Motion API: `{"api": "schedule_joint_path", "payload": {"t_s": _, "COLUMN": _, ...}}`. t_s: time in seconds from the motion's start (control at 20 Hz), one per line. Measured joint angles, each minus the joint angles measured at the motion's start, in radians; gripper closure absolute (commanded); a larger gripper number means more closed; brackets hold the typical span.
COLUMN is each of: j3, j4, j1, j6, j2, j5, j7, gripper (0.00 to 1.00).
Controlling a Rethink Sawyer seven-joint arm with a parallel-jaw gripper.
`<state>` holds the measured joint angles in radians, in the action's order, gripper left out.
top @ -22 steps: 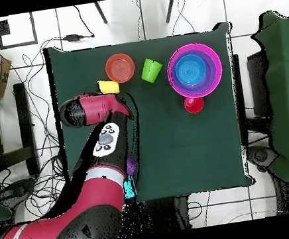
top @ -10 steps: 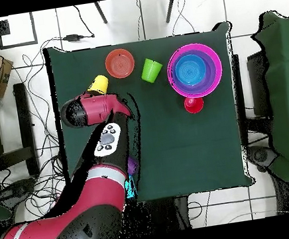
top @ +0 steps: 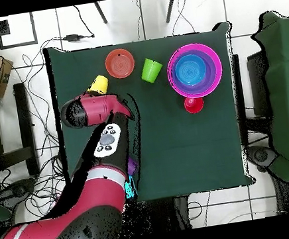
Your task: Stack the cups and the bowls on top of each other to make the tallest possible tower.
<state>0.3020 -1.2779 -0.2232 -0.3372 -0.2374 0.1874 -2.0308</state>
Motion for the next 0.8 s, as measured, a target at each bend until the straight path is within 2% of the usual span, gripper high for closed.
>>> {"api": "schedule_joint_path", "payload": {"t_s": 0.8, "j3": -0.016, "j4": -0.099, "j1": 0.005, "j6": 0.022, "j2": -0.132, "j5": 0.000, "j7": 0.000, "gripper": 1.00}}
